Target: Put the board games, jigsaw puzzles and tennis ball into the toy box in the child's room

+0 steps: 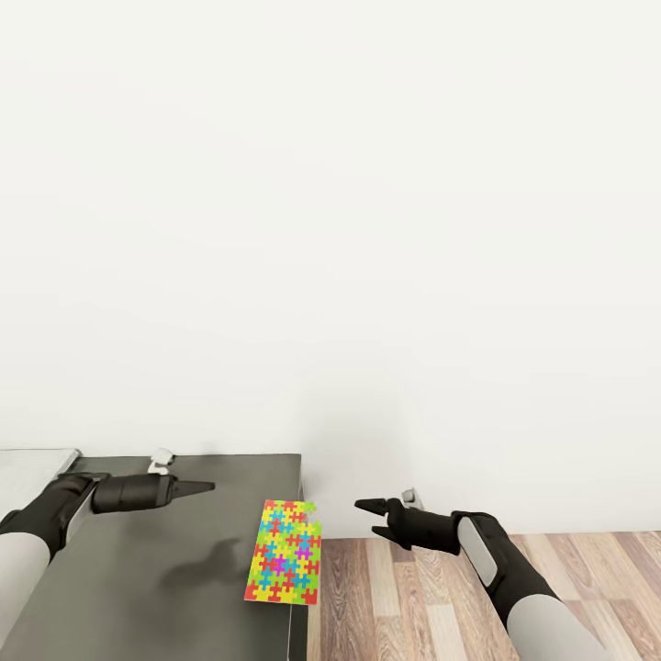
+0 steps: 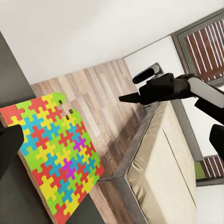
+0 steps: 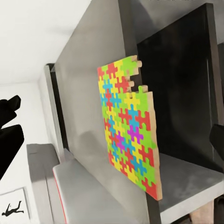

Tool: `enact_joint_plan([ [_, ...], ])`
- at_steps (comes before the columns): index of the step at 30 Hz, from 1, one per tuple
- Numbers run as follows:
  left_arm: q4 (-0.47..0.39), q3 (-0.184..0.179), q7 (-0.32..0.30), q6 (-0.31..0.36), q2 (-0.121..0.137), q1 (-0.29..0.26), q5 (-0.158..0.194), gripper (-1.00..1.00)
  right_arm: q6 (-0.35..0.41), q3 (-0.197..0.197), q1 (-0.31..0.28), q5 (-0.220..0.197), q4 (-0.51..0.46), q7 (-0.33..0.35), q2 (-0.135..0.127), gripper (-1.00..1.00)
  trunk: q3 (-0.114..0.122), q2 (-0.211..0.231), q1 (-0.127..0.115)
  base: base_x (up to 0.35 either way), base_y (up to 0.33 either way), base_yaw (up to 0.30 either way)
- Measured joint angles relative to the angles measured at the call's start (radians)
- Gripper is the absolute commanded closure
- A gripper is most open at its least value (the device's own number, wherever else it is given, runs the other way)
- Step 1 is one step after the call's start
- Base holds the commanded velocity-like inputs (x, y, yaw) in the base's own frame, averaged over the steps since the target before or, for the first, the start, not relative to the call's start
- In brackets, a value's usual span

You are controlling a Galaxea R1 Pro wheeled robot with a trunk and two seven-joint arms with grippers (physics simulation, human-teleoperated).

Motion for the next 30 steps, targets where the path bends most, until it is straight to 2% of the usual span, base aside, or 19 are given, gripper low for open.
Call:
enact_joint_plan([
  [10,-0.002,0.001,0.0,0.0,0.001,0.0,0.0,-1.0,0.026,-0.006,0.0,-0.013,0.004,0.001,-0.012,-1.0,0.001,0.0,0.0,0.0,0.0,0.037],
  [16,-0.003,0.001,0.0,0.0,0.001,0.0,0.004,-1.0,0.067,-0.008,0.0,-0.016,0.005,0.0,-0.004,-1.0,0.005,0.0,0.0,0.0,0.0,0.184],
  [30,-0.002,0.003,0.0,0.003,0.001,0.0,0.005,-1.0,0.072,-0.012,0.0,-0.017,0.006,0.0,-0.002,-1.0,0.018,0.0,0.0,-0.012,0.0,0.215],
])
